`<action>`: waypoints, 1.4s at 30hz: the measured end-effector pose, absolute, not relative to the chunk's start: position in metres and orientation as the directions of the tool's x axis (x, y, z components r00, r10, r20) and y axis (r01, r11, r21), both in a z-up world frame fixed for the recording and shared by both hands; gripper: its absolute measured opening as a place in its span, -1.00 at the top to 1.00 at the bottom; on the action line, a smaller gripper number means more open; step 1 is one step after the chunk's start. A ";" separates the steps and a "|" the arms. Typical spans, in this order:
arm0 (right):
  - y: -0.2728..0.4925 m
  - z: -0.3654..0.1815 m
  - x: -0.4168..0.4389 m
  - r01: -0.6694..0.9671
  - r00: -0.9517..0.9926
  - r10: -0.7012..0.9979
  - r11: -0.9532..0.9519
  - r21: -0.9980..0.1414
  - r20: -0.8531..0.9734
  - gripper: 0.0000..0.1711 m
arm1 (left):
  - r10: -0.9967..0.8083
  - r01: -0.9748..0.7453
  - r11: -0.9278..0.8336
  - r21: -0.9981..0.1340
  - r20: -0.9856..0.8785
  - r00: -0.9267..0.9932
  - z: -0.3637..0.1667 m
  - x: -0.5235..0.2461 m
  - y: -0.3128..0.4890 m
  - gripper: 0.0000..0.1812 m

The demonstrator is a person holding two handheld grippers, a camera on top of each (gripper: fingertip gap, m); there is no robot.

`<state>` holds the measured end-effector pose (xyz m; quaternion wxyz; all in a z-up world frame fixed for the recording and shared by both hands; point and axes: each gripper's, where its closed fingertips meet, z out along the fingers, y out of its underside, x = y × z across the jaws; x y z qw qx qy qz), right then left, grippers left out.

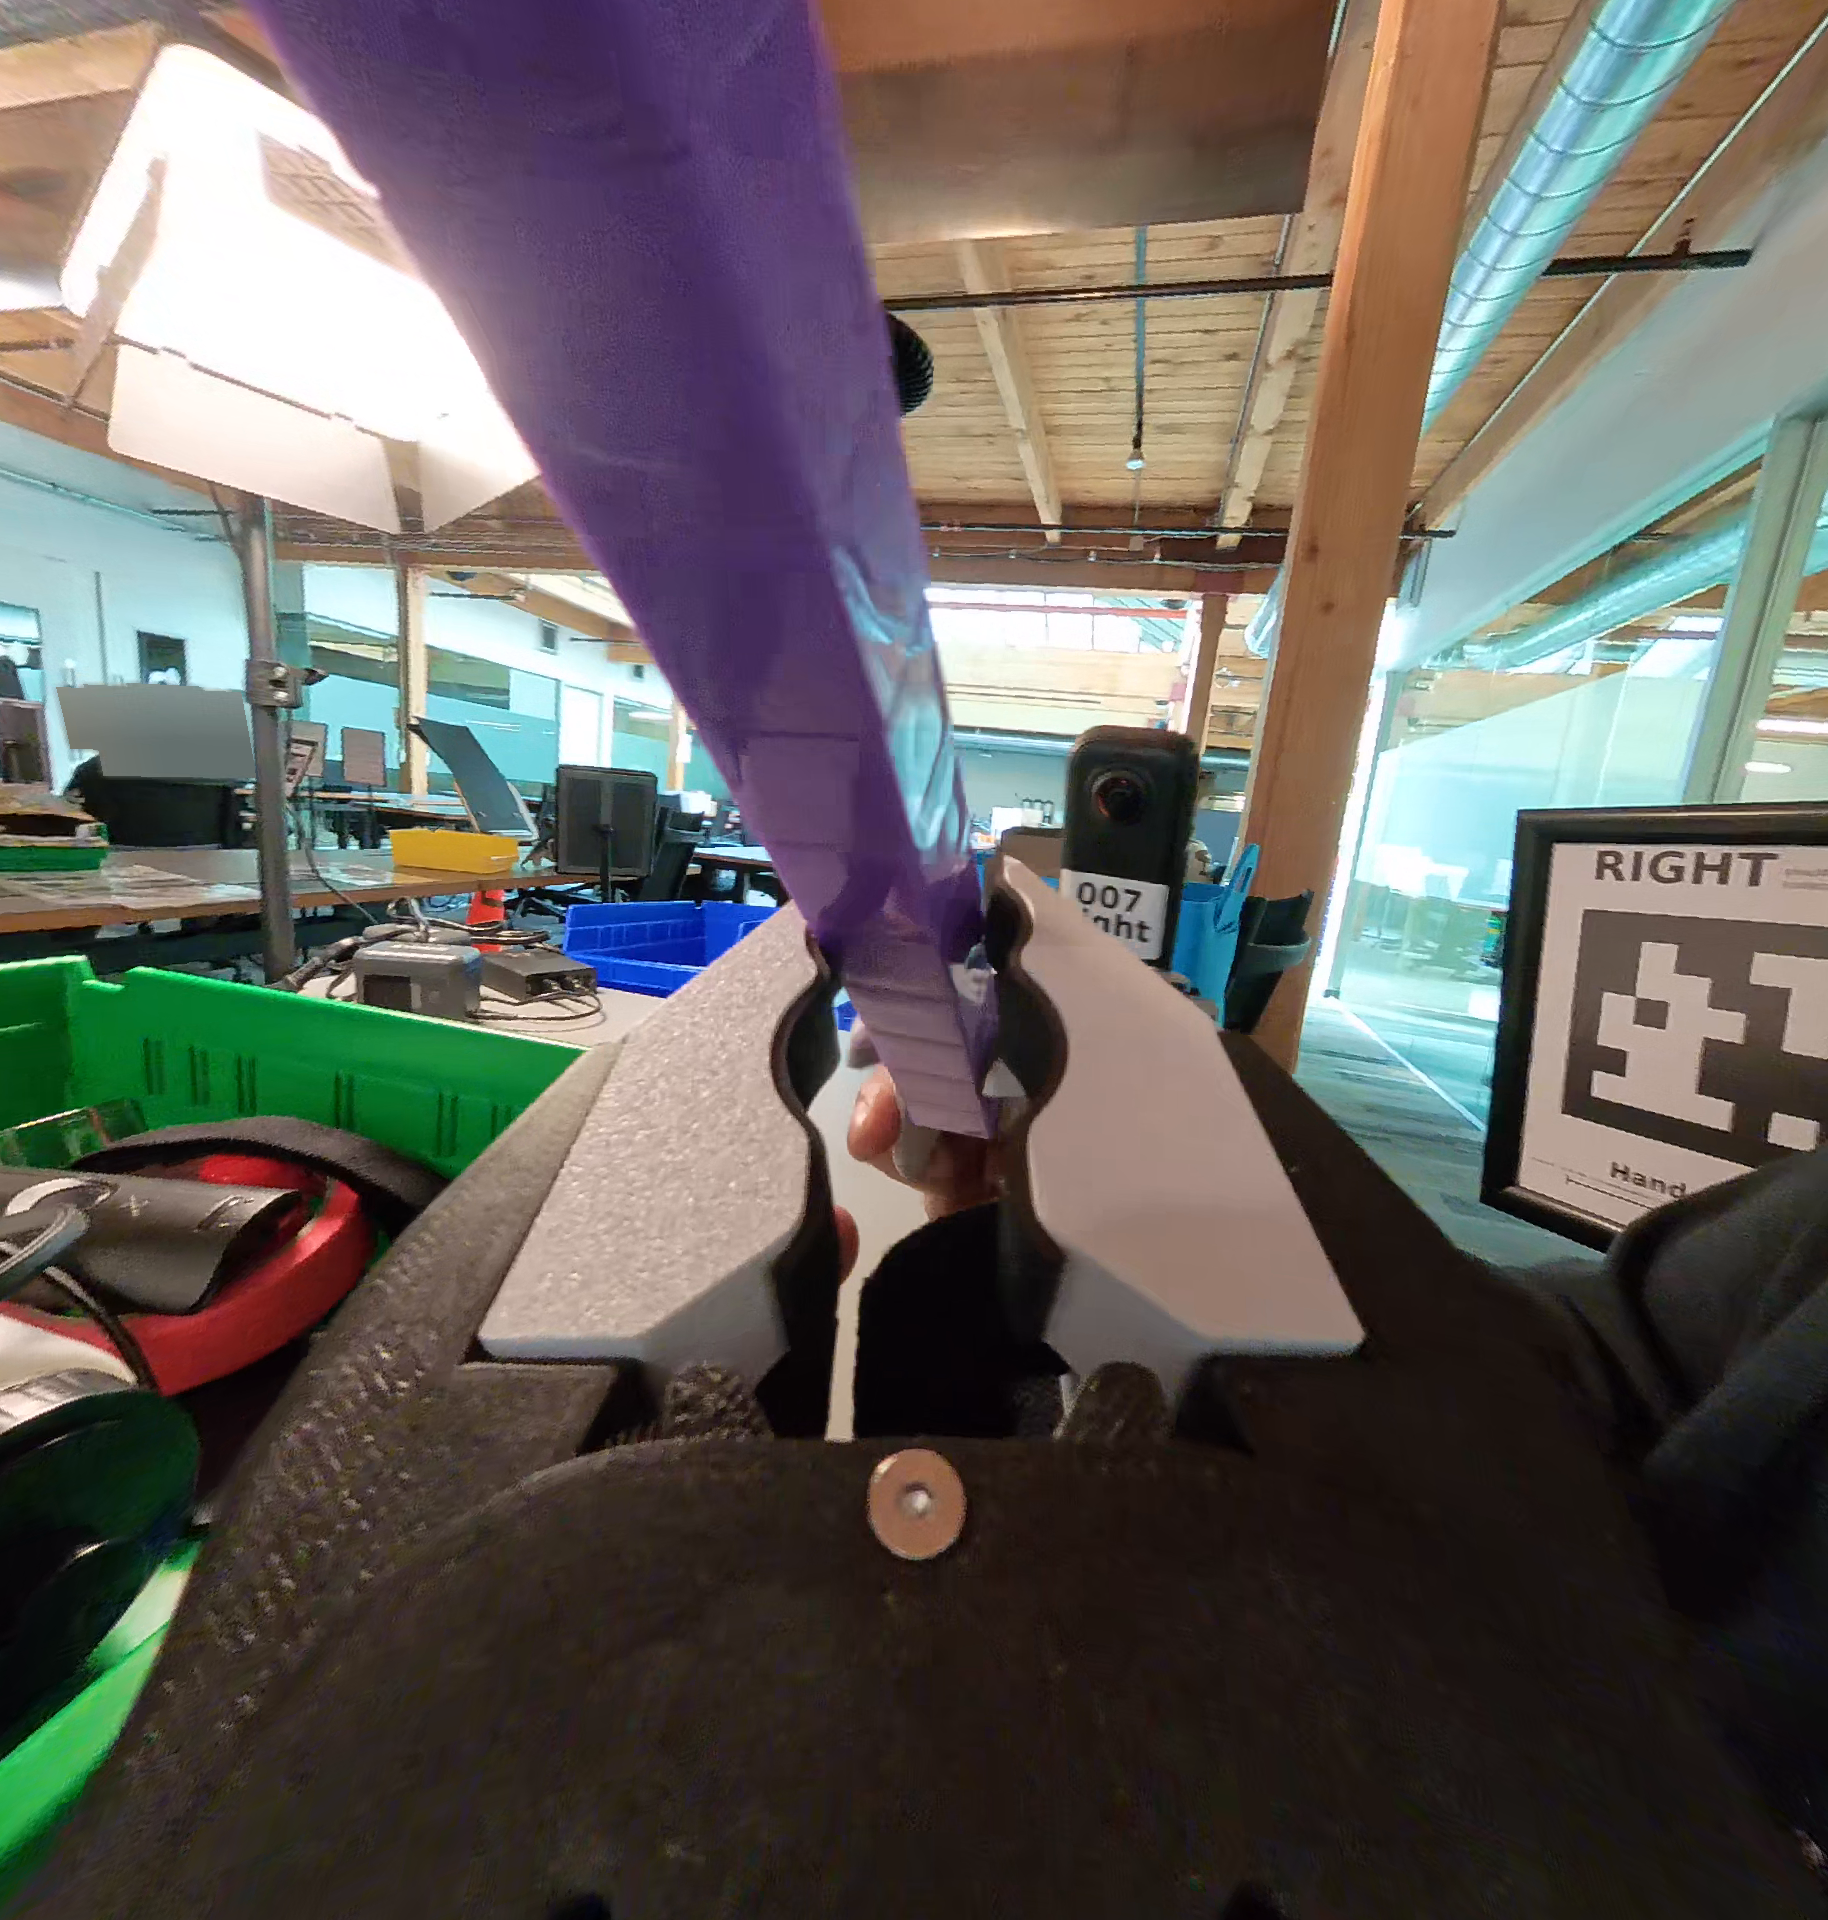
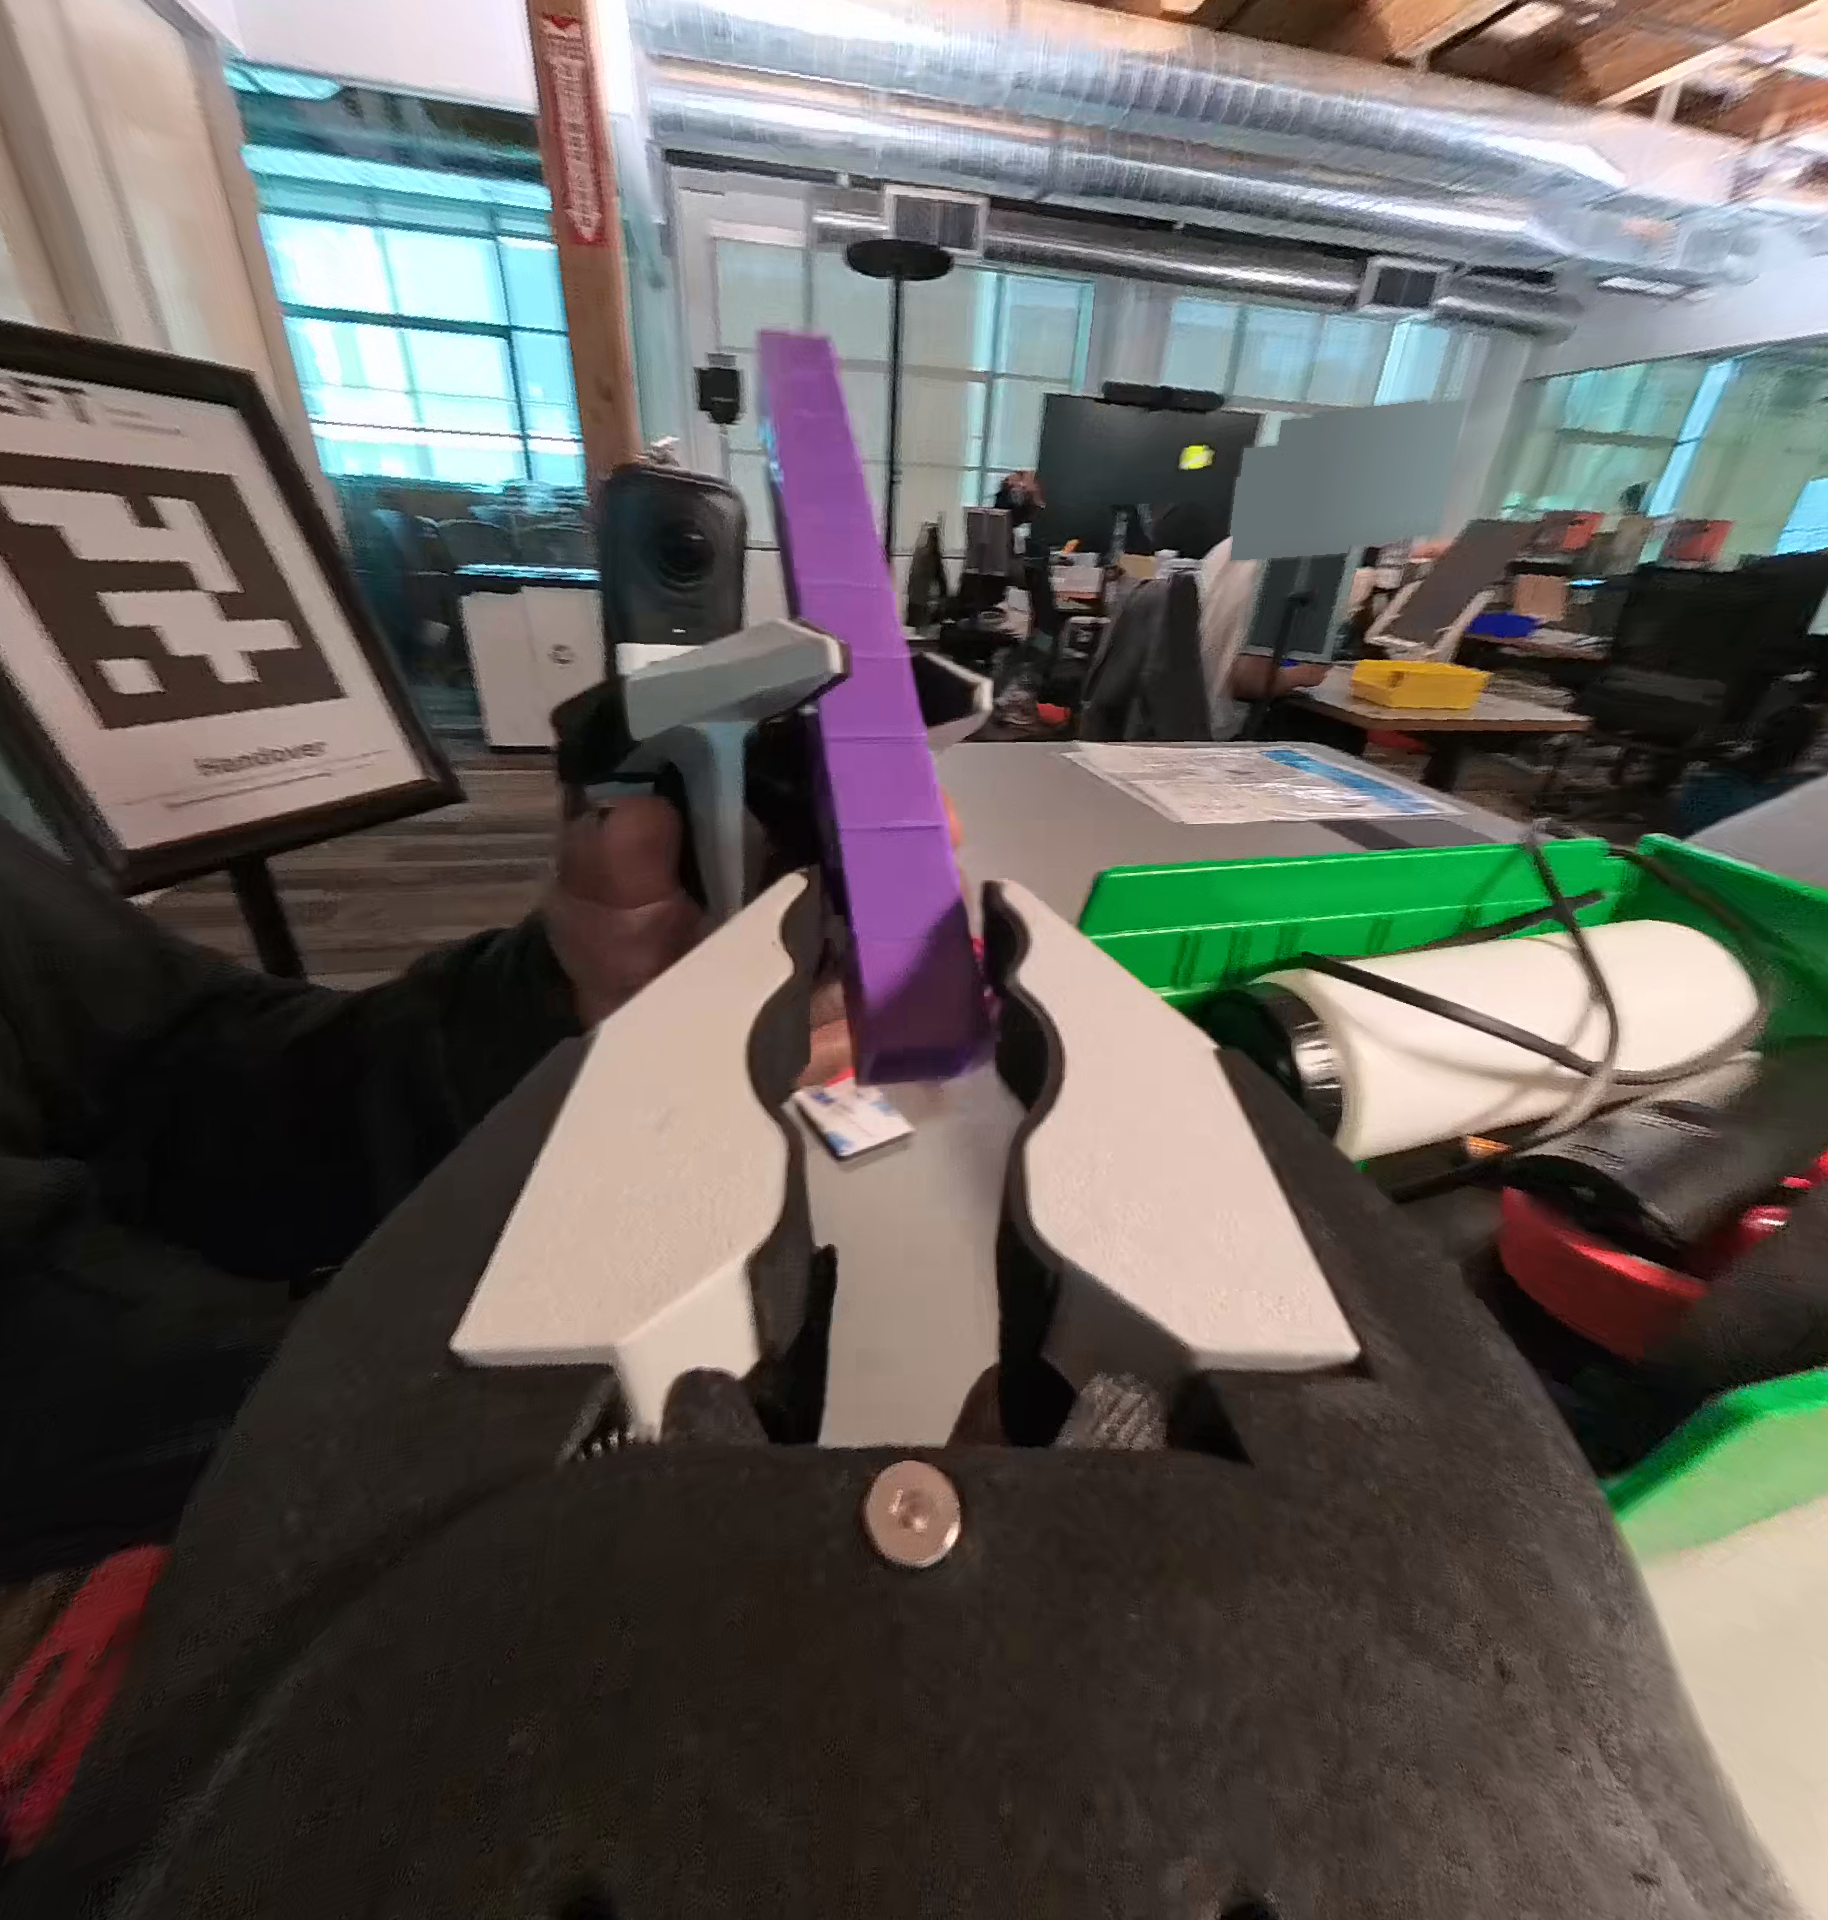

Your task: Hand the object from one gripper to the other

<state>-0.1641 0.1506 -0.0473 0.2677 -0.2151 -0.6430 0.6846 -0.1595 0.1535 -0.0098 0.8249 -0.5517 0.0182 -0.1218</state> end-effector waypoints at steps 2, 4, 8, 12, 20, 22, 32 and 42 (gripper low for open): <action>0.155 -0.045 -0.168 -0.129 -0.725 0.681 0.004 -0.992 0.097 0.51 | -0.201 0.160 0.364 -0.918 0.090 0.975 -0.010 -0.161 0.153 0.72; 0.152 -0.047 -0.167 -0.164 -0.710 0.687 0.051 -0.985 0.154 0.51 | -0.210 0.146 0.349 -0.926 0.074 0.975 -0.012 -0.157 0.155 0.72; 0.143 -0.056 -0.166 -0.142 -0.736 0.656 0.091 -0.986 0.167 0.68 | -0.234 0.133 0.291 -0.947 0.064 0.970 -0.021 -0.148 0.163 0.72; 0.148 -0.055 -0.163 -0.123 -0.754 0.643 0.068 -0.990 0.138 0.70 | -0.245 0.176 0.347 -0.921 0.092 0.965 -0.010 -0.153 0.154 0.66; 0.147 -0.060 -0.161 -0.141 -0.749 0.633 0.136 -0.981 0.196 0.56 | -0.242 0.030 0.290 -0.957 -0.043 0.969 -0.022 -0.137 0.160 0.73; 0.144 -0.065 -0.160 -0.139 -0.757 0.618 0.166 -0.976 0.213 0.66 | -0.234 0.020 0.271 -0.962 -0.046 0.971 -0.025 -0.135 0.165 0.72; 0.146 -0.062 -0.158 -0.117 -0.779 0.604 0.122 -0.986 0.167 0.67 | -0.254 0.089 0.379 -0.921 -0.011 0.967 -0.006 -0.141 0.148 0.72; 0.149 -0.056 -0.159 -0.186 -0.735 0.632 0.157 -0.970 0.243 0.68 | -0.263 0.086 0.297 -0.951 0.005 0.965 -0.018 -0.140 0.157 0.72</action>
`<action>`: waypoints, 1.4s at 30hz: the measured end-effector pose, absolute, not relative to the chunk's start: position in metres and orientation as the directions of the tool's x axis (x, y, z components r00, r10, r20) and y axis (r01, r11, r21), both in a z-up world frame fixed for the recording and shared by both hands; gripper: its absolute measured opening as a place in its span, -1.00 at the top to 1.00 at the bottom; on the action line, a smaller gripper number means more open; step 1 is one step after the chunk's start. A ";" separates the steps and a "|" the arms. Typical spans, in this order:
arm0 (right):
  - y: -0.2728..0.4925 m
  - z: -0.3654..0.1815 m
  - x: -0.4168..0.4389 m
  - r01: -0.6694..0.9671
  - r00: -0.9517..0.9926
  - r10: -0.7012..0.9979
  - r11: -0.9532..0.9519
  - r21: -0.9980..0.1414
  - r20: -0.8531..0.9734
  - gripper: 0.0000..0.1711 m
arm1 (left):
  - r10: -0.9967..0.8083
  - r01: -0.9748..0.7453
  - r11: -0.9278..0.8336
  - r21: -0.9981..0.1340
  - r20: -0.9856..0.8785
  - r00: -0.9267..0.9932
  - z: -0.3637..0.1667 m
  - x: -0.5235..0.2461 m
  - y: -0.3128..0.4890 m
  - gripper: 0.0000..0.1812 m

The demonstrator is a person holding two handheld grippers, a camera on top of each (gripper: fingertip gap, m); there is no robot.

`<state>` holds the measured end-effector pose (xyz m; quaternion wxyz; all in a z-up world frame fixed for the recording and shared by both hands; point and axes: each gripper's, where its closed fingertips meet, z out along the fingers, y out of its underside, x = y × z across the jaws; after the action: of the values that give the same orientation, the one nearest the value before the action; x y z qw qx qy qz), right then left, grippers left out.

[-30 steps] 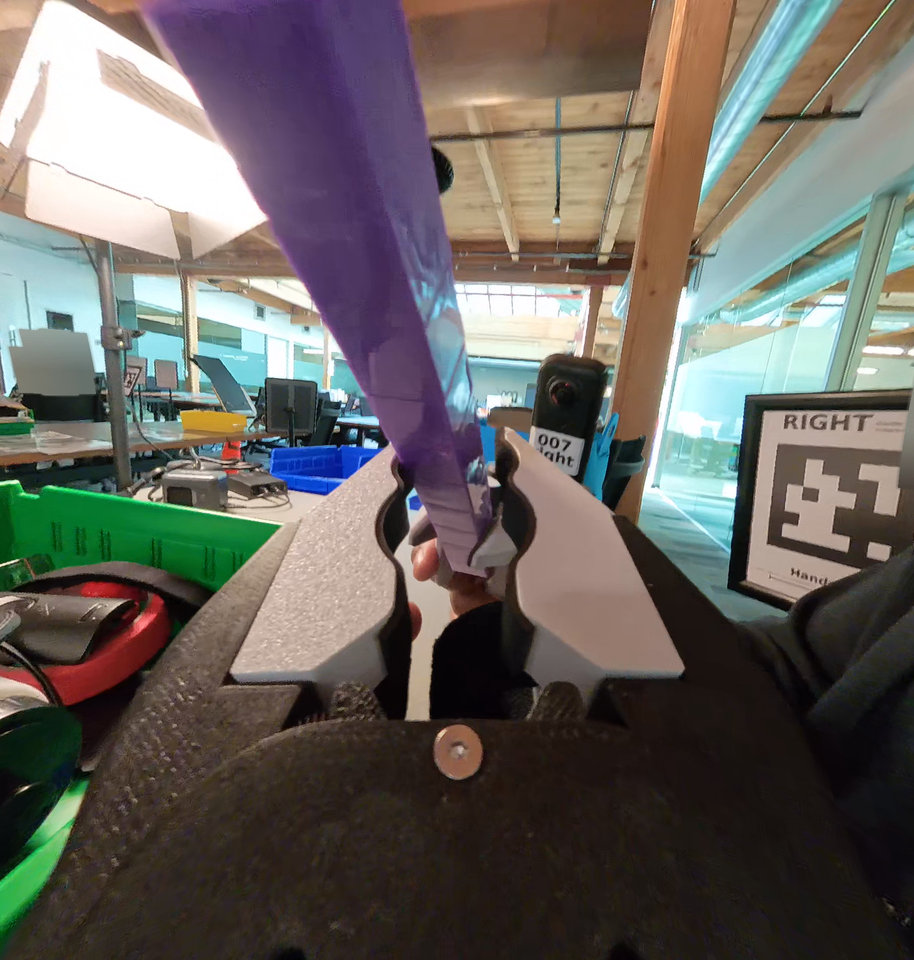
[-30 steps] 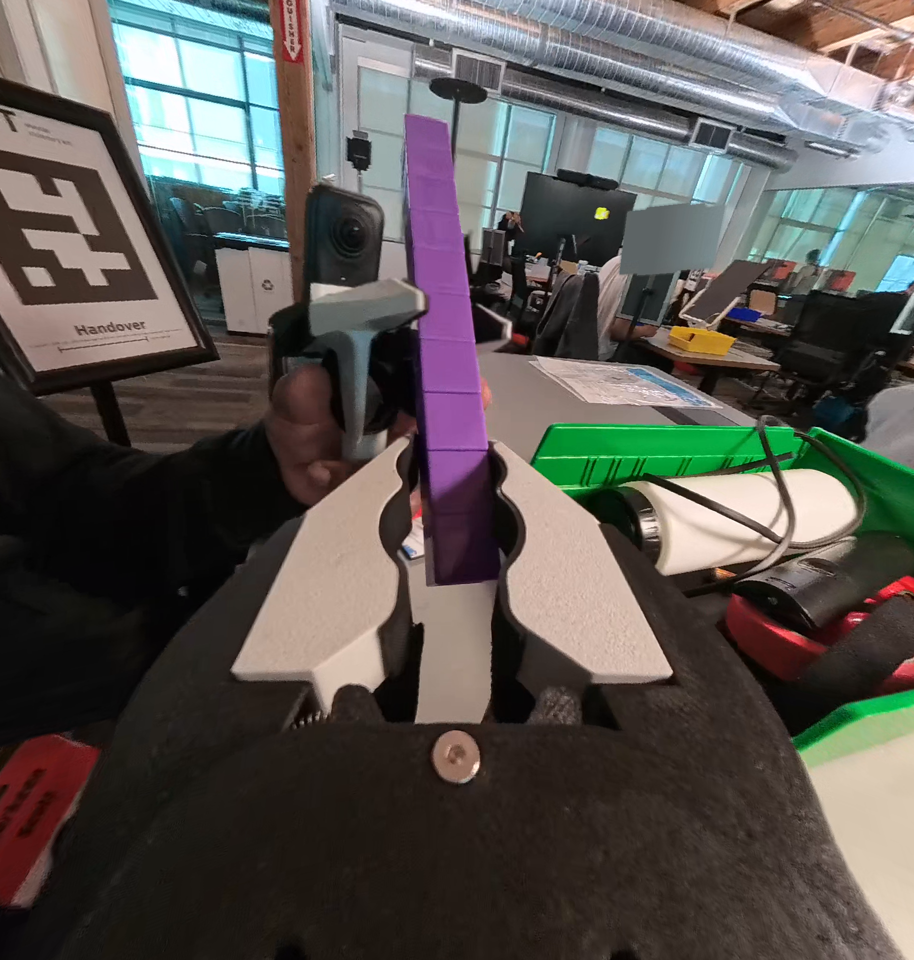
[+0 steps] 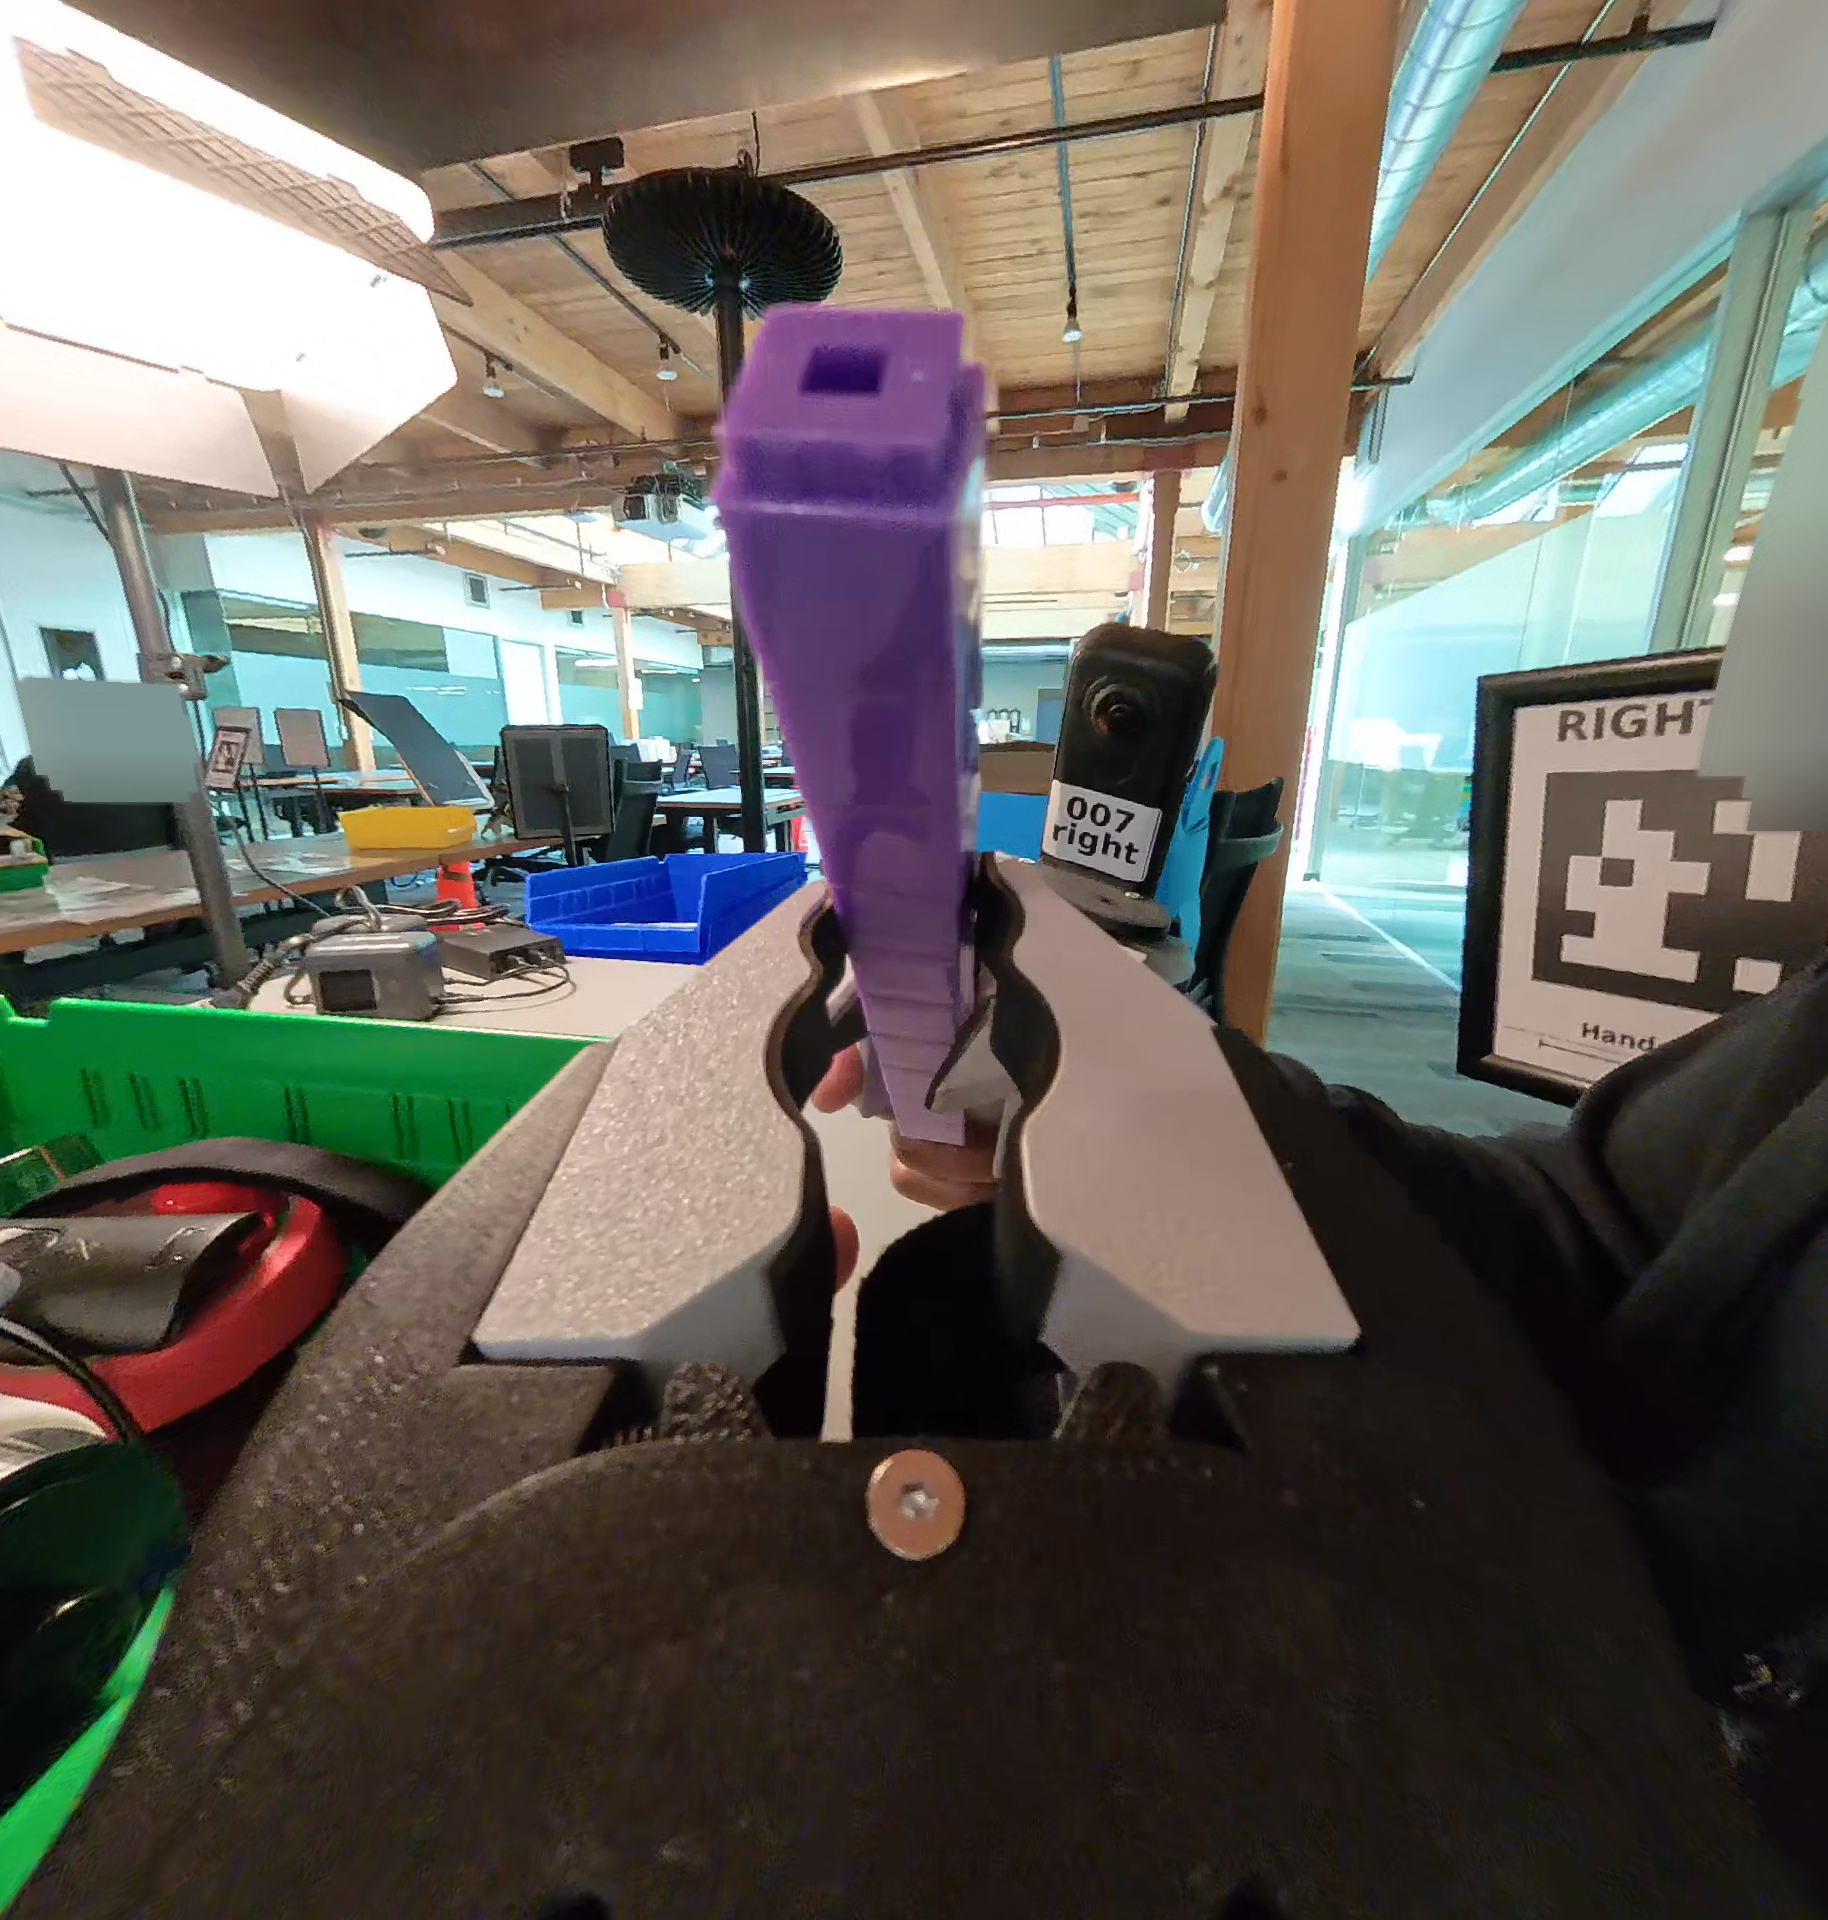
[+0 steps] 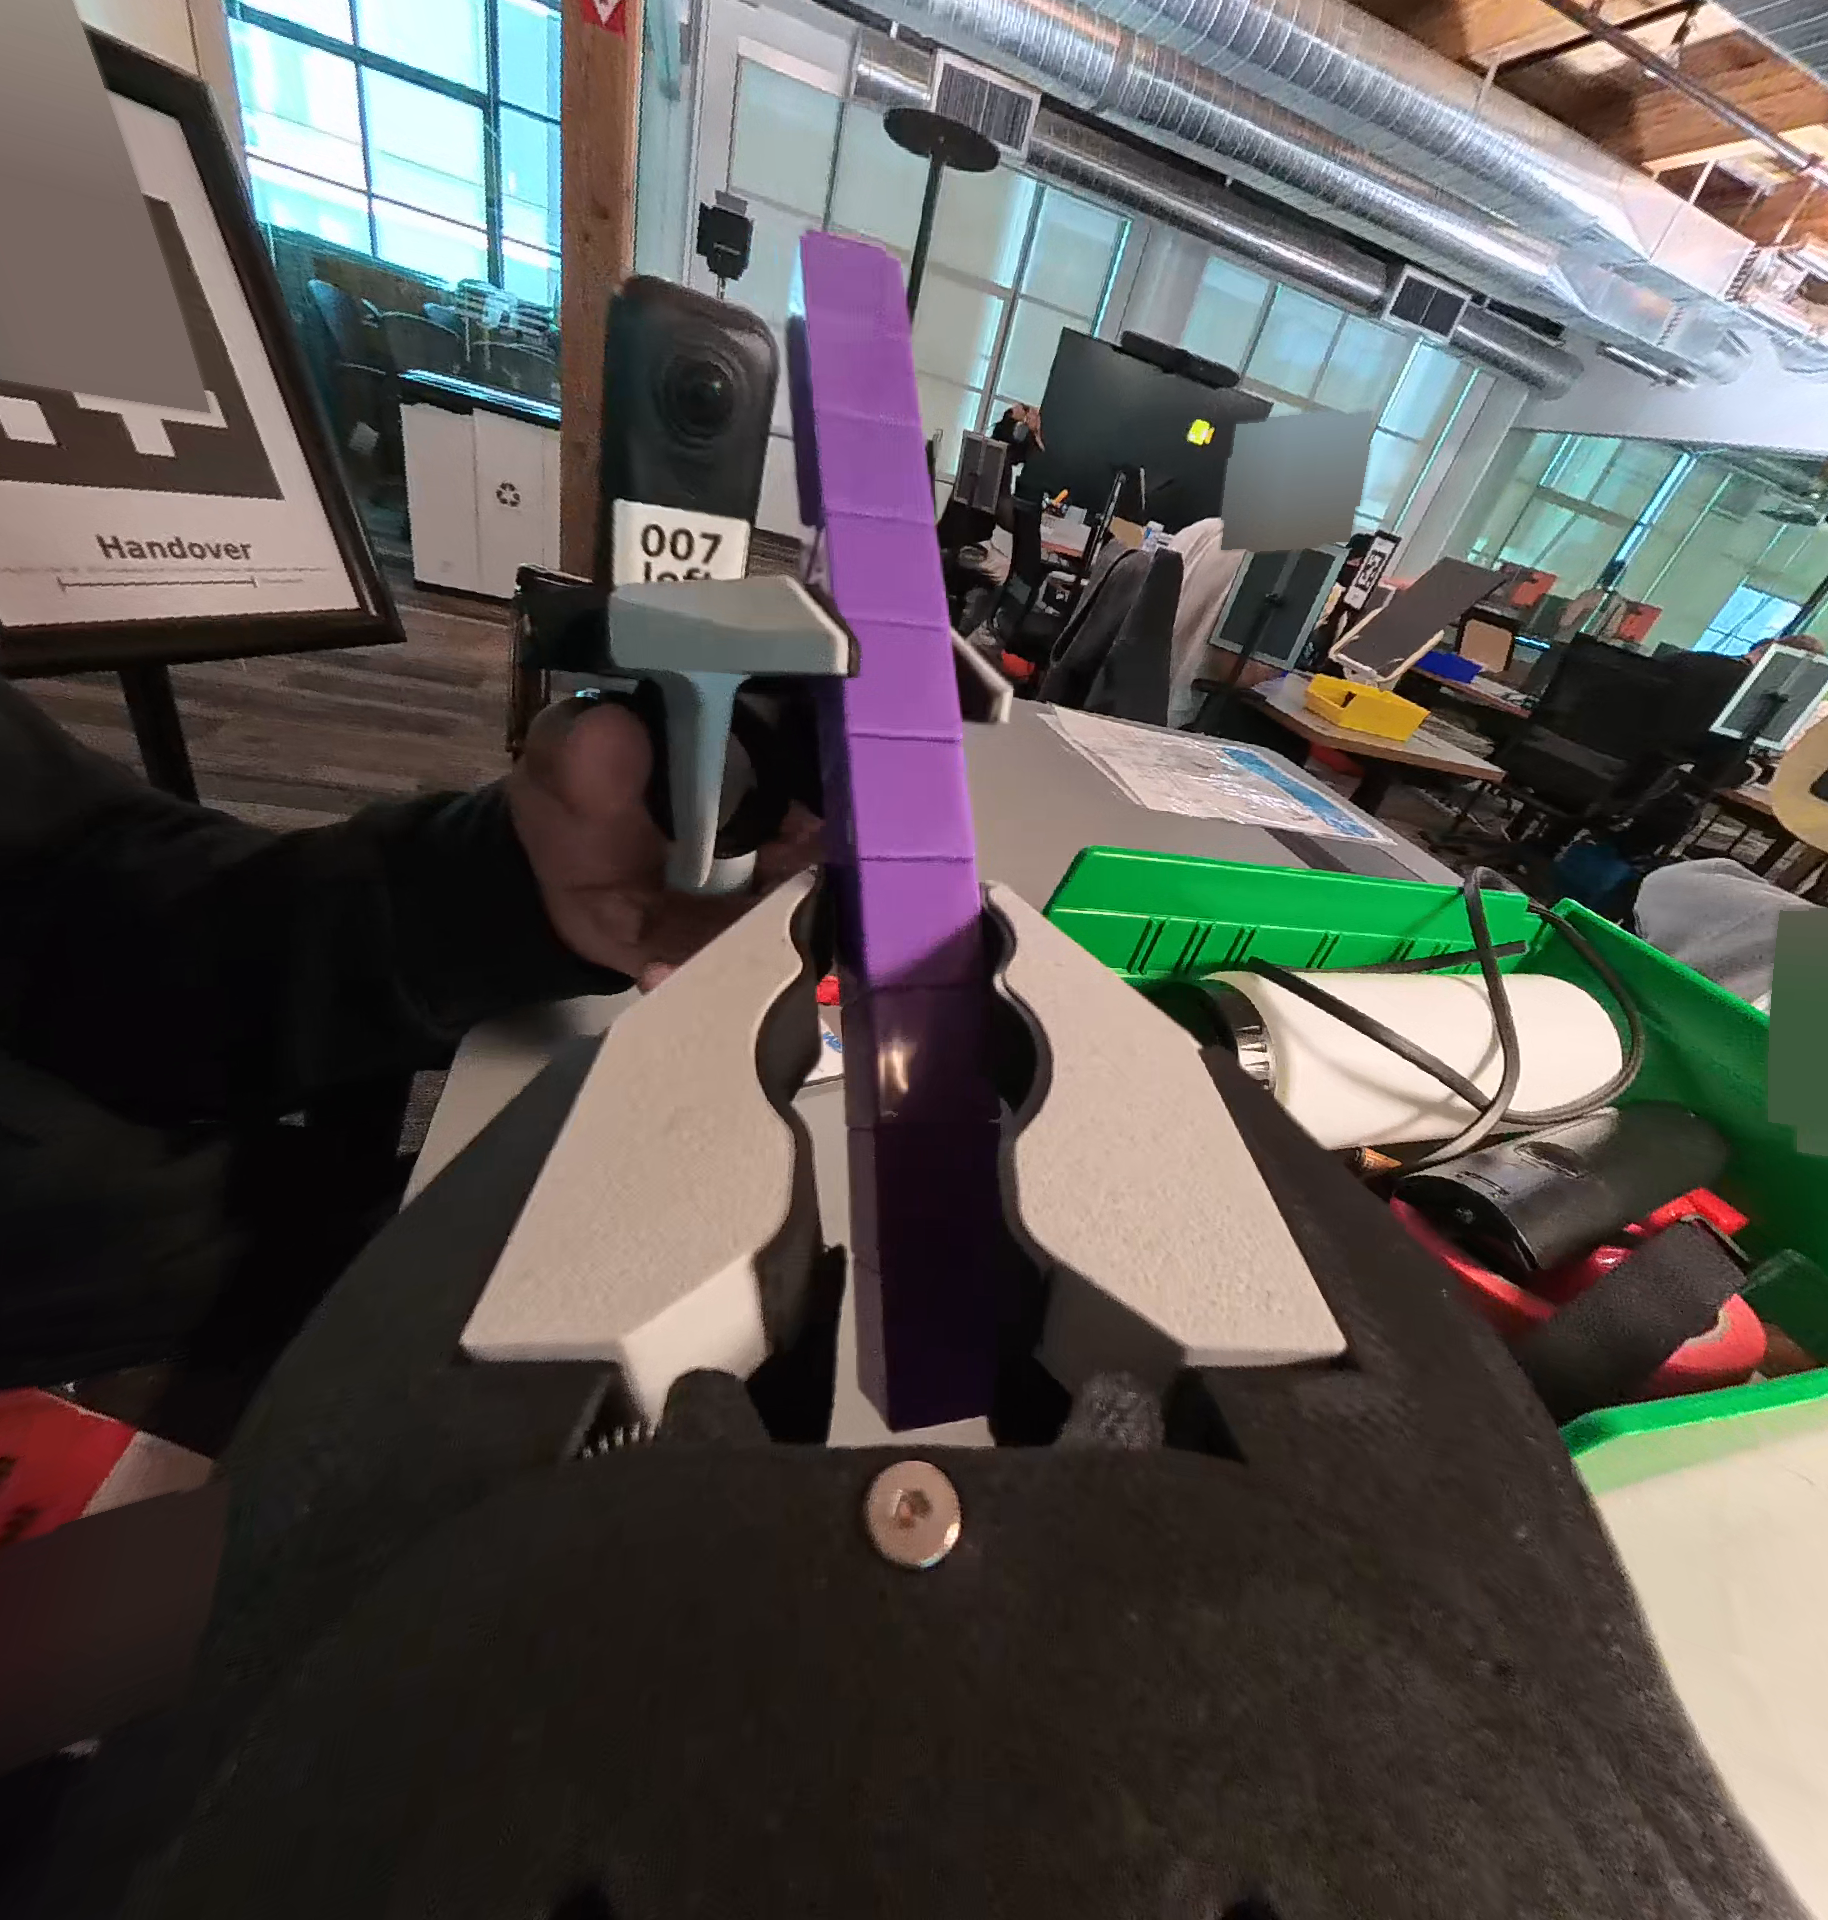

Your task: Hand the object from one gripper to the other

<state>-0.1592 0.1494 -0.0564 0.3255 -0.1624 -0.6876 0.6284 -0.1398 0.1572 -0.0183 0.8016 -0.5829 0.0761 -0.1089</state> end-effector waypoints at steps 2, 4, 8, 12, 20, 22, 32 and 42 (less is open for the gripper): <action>0.151 -0.057 -0.160 -0.179 -0.735 0.635 0.159 -0.971 0.239 0.69 | -0.246 0.103 0.337 -0.936 0.018 0.969 -0.012 -0.144 0.154 0.67; 0.154 -0.059 -0.160 -0.175 -0.732 0.637 0.167 -0.970 0.241 0.69 | -0.245 0.120 0.393 -0.912 0.021 0.969 -0.003 -0.148 0.145 0.66; 0.158 -0.062 -0.163 -0.176 -0.707 0.654 0.206 -0.963 0.269 0.64 | -0.221 0.078 0.393 -0.916 -0.011 0.975 -0.003 -0.150 0.143 0.72; 0.167 -0.063 -0.164 -0.176 -0.685 0.666 0.243 -0.954 0.296 0.56 | -0.180 -0.019 0.354 -0.935 -0.088 0.980 -0.011 -0.146 0.148 0.72; 0.153 -0.065 -0.153 -0.222 -0.726 0.600 0.260 -0.940 0.337 0.70 | -0.234 -0.021 0.261 -0.965 -0.084 0.969 -0.027 -0.136 0.160 0.71; 0.154 -0.057 -0.149 -0.244 -0.731 0.598 0.219 -0.945 0.328 0.70 | -0.215 -0.012 0.284 -0.959 -0.076 0.974 -0.023 -0.139 0.158 0.62; 0.144 -0.058 -0.150 -0.256 -0.724 0.597 0.233 -0.938 0.346 0.61 | -0.193 -0.144 0.206 -0.968 -0.184 0.964 -0.040 -0.130 0.169 0.76; 0.146 -0.062 -0.156 -0.254 -0.696 0.615 0.273 -0.928 0.371 0.66 | -0.192 -0.084 0.286 -0.954 -0.143 0.971 -0.025 -0.132 0.162 0.69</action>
<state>-0.1557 0.1464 -0.0622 0.3684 -0.1276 -0.7077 0.5893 -0.1317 0.1622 -0.0250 0.7936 -0.5964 0.1158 -0.0340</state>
